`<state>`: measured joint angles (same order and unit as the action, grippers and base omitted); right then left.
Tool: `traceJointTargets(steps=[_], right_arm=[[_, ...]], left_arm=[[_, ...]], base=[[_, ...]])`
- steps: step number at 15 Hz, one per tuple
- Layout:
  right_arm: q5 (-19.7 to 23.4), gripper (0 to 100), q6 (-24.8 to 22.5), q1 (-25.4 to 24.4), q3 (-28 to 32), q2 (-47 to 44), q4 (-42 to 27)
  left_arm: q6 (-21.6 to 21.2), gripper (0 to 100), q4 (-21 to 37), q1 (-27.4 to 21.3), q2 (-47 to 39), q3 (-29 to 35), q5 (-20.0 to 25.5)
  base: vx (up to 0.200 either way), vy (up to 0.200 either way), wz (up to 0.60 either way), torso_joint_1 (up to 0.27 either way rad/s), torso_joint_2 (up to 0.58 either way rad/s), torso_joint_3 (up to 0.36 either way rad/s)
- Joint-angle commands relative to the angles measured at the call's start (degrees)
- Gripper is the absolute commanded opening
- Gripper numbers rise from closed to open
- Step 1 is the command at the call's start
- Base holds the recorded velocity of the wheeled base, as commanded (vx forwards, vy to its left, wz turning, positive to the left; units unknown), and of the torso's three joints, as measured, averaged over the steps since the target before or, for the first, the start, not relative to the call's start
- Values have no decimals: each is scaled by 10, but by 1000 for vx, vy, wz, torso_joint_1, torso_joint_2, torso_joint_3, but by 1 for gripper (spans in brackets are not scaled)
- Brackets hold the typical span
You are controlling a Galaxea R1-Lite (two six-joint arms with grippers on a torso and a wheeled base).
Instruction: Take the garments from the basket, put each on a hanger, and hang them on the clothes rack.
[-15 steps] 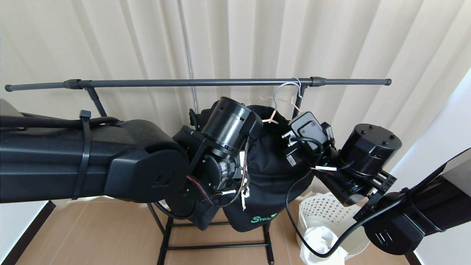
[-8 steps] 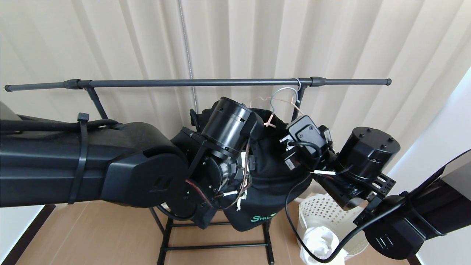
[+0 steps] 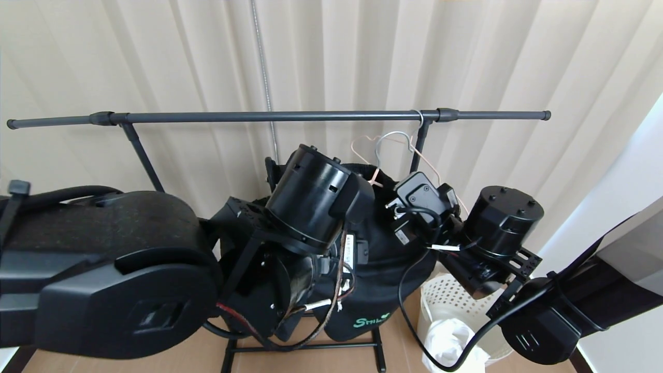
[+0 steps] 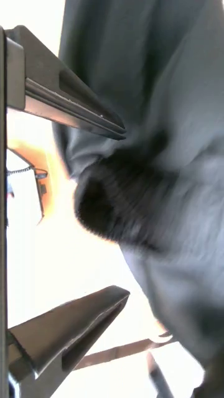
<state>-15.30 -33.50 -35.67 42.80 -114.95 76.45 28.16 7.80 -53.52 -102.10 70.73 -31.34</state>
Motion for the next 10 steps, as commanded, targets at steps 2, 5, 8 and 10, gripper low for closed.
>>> traceJointTargets(steps=[2,5,8,10], right_arm=[[0,0,-3,0,-1,-13,5],[1,0,-3,0,-5,-13,5],[4,0,-9,0,-14,-13,5],[6,0,-14,0,-20,-12,5]], left_arm=[[-39,100,-25,-13,36,-45,0],[-115,100,-91,-7,85,-108,0],[-195,100,-159,25,127,-164,1],[-235,100,-172,42,146,-173,4]], base=[[0,0,0,0,0,0],[0,0,0,0,0,0],[0,0,0,0,0,0],[0,0,0,0,0,0]])
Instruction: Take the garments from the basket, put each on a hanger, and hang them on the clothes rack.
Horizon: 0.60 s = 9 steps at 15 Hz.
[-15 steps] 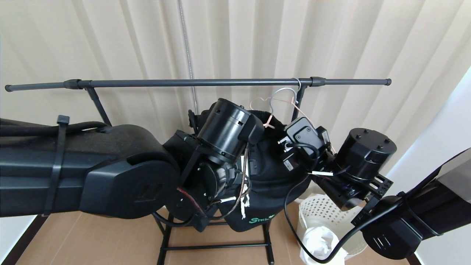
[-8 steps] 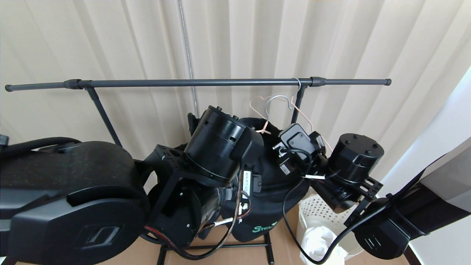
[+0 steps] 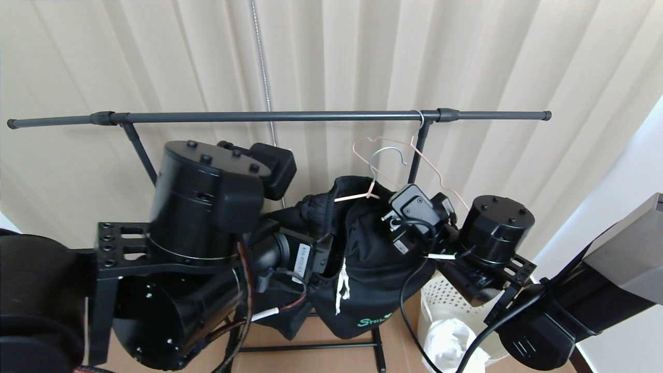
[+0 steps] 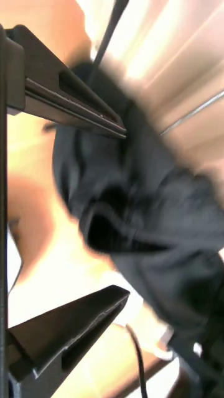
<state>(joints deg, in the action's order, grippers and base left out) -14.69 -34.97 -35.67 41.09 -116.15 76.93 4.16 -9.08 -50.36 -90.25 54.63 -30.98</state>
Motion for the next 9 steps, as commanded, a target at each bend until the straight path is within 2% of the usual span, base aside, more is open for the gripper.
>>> traceJointTargets(steps=[1,2,3,4,5,8,9], right_arm=[[0,0,-3,-1,-6,0,1],[1,0,-4,-3,-8,-1,4],[2,0,-11,-9,-17,-1,17],[3,0,-19,-10,-21,-1,25],[3,0,-30,-11,-29,-2,38],[5,0,-34,-21,-37,-2,44],[5,0,-37,-27,-41,-1,45]], left_arm=[[-26,100,-3,25,37,-10,4],[-49,100,-3,41,39,-9,14],[-84,100,-3,63,42,-11,59],[-95,100,-2,70,45,-12,83],[-116,100,-1,78,44,-12,129],[-172,100,-1,94,33,-9,201],[-197,100,1,111,28,1,250]], base=[[0,0,0,0,0,0],[0,0,0,0,0,0],[0,0,0,0,0,0],[0,0,0,0,0,0],[0,0,0,0,0,0],[0,0,0,0,0,0],[0,0,0,0,0,0]])
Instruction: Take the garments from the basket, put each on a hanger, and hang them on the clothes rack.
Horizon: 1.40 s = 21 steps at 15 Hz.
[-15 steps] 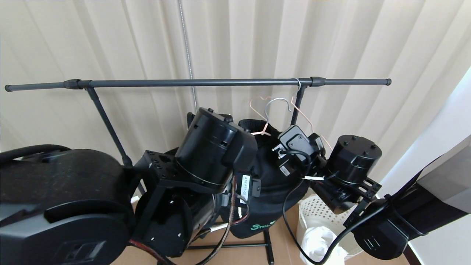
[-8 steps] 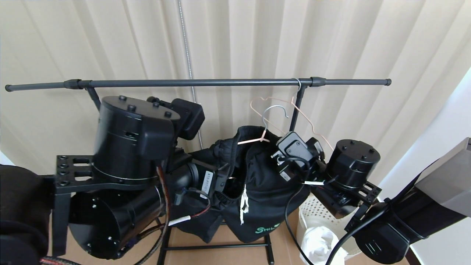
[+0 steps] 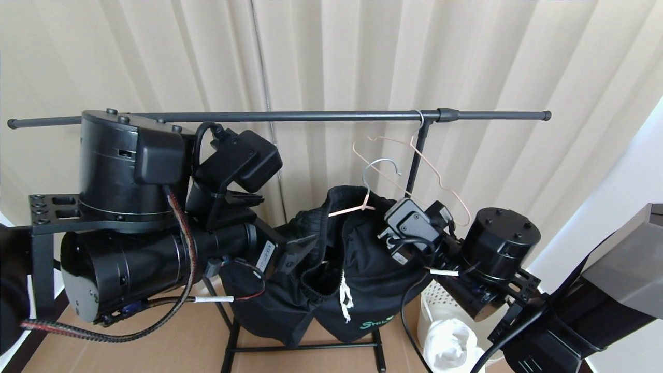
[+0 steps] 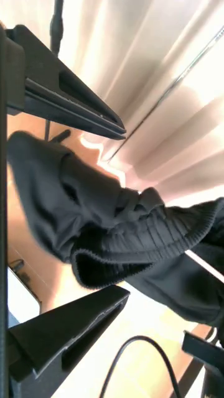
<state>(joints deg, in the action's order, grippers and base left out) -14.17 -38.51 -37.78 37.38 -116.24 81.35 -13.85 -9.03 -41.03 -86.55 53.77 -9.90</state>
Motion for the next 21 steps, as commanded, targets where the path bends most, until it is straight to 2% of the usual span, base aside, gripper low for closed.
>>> traceJointTargets(steps=[1,3,6,12,21], right_arm=[[0,0,-2,-8,-8,2,0],[4,0,-2,-12,-12,4,0],[4,0,-2,-22,-13,5,0],[5,0,-7,-29,-20,6,28],[5,0,-6,-34,-21,22,29]], left_arm=[[-30,100,2,25,-10,14,61],[-87,100,10,55,-21,26,130],[-126,100,53,59,-47,43,152],[-130,100,40,59,-97,43,150],[-126,100,36,68,-104,28,148]], base=[[0,0,0,0,0,0],[0,0,0,0,0,0],[0,0,0,0,0,0],[0,0,0,0,0,0],[0,0,0,0,0,0]])
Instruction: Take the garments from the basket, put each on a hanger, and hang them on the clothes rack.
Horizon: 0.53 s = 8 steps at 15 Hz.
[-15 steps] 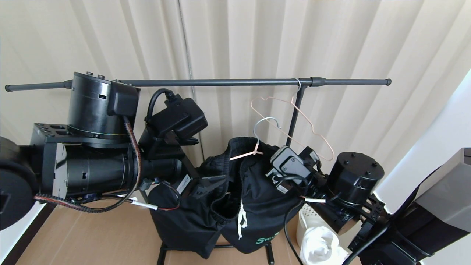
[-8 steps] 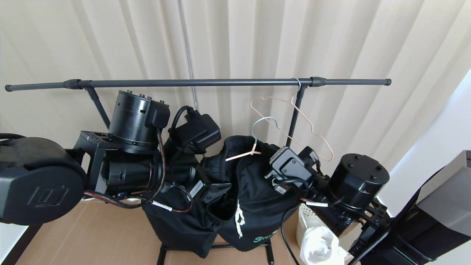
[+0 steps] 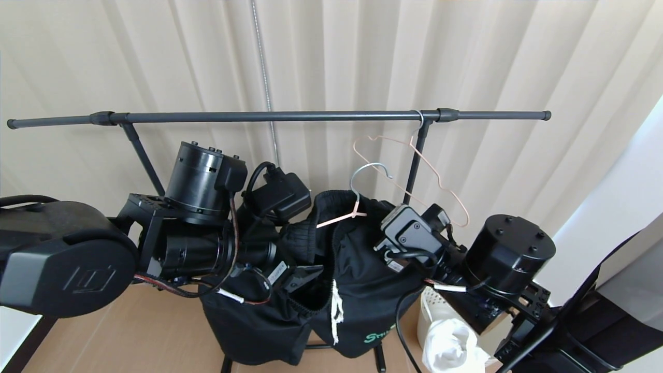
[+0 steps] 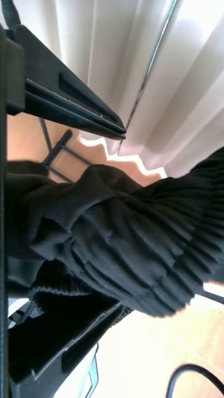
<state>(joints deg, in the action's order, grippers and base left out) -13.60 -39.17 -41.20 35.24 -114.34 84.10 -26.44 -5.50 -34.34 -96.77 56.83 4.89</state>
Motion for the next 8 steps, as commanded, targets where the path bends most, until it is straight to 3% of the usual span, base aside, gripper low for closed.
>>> traceJointTargets(steps=[1,5,6,8], right_arm=[[0,0,0,0,0,4,1],[0,0,1,0,-3,6,1],[0,0,1,0,-3,8,1],[0,0,1,0,-4,10,1]], left_arm=[[1,100,-17,2,-2,-11,-1],[2,100,-36,2,-5,-26,-2],[2,0,-36,2,-4,-28,-2],[2,0,-36,1,0,-33,-2]], base=[[0,0,0,0,0,0],[0,0,0,0,0,0],[0,0,0,0,0,0],[0,0,0,0,0,0]])
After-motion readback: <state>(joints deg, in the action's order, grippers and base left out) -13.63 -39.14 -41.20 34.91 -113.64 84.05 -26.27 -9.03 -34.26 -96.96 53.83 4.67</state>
